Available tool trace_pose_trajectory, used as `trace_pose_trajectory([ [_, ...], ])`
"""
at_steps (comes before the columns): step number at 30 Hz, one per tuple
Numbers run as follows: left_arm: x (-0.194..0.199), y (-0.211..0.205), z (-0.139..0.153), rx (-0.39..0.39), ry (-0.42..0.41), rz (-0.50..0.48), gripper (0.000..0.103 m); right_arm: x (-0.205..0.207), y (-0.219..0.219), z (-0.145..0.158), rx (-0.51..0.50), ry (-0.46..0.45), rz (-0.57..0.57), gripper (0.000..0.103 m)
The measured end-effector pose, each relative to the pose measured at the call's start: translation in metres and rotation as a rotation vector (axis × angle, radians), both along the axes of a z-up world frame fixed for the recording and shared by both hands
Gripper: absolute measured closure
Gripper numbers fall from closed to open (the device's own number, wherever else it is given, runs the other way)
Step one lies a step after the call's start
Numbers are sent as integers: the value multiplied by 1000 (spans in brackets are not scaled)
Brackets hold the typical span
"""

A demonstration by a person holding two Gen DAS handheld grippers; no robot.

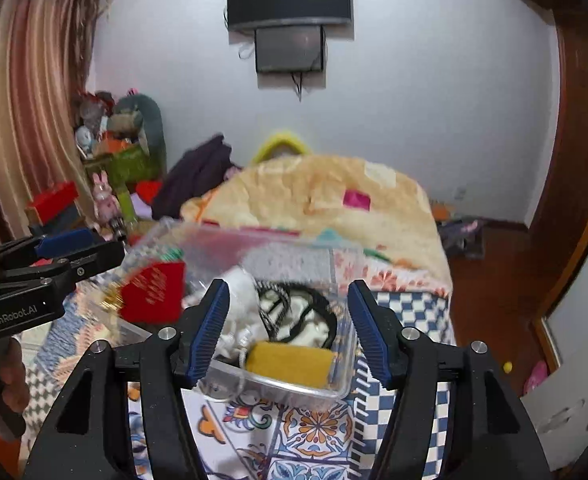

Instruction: Organize soft objects

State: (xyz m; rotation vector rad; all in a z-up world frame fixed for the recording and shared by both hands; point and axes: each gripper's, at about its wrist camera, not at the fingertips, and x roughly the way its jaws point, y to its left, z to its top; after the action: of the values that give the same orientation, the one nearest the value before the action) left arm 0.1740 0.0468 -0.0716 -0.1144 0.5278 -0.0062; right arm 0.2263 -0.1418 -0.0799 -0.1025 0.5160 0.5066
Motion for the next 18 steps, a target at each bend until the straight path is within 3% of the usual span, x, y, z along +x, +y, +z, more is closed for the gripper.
trace_pose_trajectory([
  [2,-16,-2,15,2,-46,-7,39,-12,-6,15,32,-45,2,34],
  [7,-53,-12,51,20,-154,-27,37,-43,-19,49,91,-140,20,32],
  [11,-81,-20,74,37,-242,-31,27,-64,-27,68,135,-203,33,23],
  [15,-105,-26,92,46,-304,-41,24,-84,-30,84,156,-264,45,22],
  [18,-121,-30,99,47,-345,-38,11,-98,-31,91,164,-302,51,19],
])
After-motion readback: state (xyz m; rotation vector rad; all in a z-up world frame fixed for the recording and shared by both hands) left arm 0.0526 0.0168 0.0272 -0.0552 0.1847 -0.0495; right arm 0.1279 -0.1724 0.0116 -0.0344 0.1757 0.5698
